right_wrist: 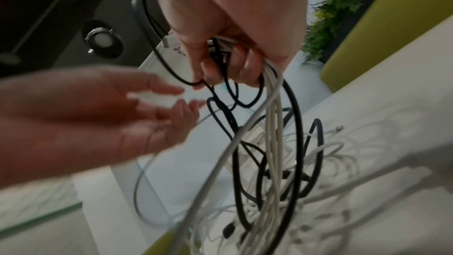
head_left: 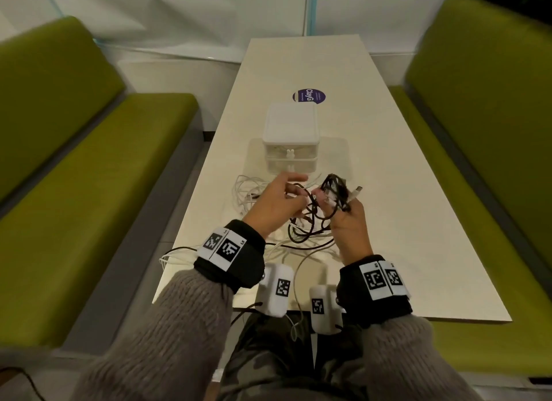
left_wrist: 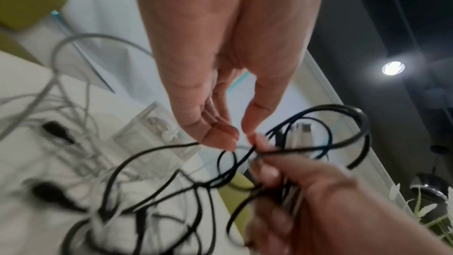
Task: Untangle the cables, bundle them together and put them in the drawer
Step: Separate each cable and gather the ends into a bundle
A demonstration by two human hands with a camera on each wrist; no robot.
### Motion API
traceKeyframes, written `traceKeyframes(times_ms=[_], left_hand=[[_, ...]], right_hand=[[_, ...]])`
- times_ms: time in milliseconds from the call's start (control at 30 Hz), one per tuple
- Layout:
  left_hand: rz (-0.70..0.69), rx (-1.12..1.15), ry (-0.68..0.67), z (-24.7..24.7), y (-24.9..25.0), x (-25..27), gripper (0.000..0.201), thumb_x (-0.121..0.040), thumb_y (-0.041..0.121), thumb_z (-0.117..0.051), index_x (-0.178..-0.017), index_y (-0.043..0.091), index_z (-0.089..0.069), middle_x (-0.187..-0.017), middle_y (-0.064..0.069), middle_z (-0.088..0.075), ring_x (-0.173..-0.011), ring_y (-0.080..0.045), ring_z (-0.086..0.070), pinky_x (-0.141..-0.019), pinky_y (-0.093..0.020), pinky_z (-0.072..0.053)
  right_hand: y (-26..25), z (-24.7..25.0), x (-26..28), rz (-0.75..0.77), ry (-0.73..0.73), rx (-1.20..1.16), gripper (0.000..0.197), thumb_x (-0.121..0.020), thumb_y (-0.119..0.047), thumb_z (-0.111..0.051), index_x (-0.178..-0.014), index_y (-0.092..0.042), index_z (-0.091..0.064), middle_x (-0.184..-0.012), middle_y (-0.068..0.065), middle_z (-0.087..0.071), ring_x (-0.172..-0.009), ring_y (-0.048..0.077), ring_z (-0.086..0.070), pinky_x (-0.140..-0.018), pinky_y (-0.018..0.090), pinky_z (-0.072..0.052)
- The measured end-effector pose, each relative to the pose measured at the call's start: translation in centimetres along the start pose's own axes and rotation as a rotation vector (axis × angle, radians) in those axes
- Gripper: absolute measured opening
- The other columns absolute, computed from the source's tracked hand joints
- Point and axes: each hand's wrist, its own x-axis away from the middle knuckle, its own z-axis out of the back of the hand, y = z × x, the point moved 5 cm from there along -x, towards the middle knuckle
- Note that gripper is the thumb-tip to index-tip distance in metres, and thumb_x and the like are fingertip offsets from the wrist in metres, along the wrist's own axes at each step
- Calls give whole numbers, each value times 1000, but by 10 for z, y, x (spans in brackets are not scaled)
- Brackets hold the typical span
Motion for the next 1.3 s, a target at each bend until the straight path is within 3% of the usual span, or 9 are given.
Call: traceKeyframes(times_ms=[200,333,533,733,1000,1100,1167,1233,1300], left_hand=[[15,-145,-118,-22,-25,-3,28,-91,9,-56,-118,13,-55,-91,-5,-58,-78,-16,-60,-81,-29,-53],[-52,-413,-122,-30,-32,-5,20,-81,8,-66,-92,20,-54,-75,8,-51,-63,-4,-47,-57,-10,-39],[-163,-604,20,-8,-24,-23,19,-77,-4,-56,-88,11,-61,-89,-10,-63,-77,-20,-54,-73,-29,-44],[-131,-596,-24,2,-20,-35,30,-83,-2,-57,-105,16,-65,-91,5,-59,-78,-11,-54,-63,-3,-36],[132,-449,128,54,-52,-47,44,-90,9,-53,-132,16,-48,-103,-15,-62,-87,-24,-60,-78,-27,-46],[156,-682,10,55,-39,-43,53,-97,33,-44,-146,25,-26,-140,-10,-47,-116,-26,-55,-100,-32,-40],[180,-964,-56,53,-23,-35,52,-98,41,-37,-146,25,-26,-147,-7,-40,-128,-28,-45,-105,-35,-35],[229,-1177,-20,55,-5,-26,43,-97,43,-38,-134,22,-47,-136,-8,-52,-117,-29,-52,-94,-36,-42],[145,-1211,138,54,17,-16,34,-96,39,-42,-105,14,-64,-105,-8,-65,-91,-27,-60,-76,-31,-44]], right_hand=[[-4,7,3,-95,25,-110,7,-91,-10,-59,-85,-10,-62,-51,-14,-59,-48,-3,-54,-50,10,-40],[-8,14,5,-104,44,-196,11,-92,-15,-58,-81,-13,-61,-51,-12,-48,-45,0,-39,-42,12,-29],[1,39,8,-163,194,-402,15,-94,-15,-54,-81,-17,-60,-62,-7,-46,-46,0,-33,-37,12,-24],[6,44,12,-208,326,-483,16,-96,-18,-52,-83,-17,-60,-63,-6,-45,-42,1,-32,-37,13,-24],[-1,62,9,-184,330,-537,17,-98,-20,-49,-83,-19,-58,-56,-10,-44,-43,2,-31,-39,14,-23],[-4,58,9,-180,313,-495,14,-95,-21,-53,-83,-18,-60,-62,-7,-43,-47,2,-33,-39,14,-25],[-7,53,11,-183,279,-508,14,-94,-21,-54,-82,-18,-61,-64,-6,-43,-48,2,-32,-39,14,-25],[-10,51,12,-188,247,-539,16,-94,-20,-54,-80,-19,-62,-63,-6,-43,-48,2,-31,-39,13,-22],[-14,50,12,-187,204,-559,19,-95,-19,-53,-79,-19,-63,-61,-7,-42,-47,2,-30,-39,13,-20]])
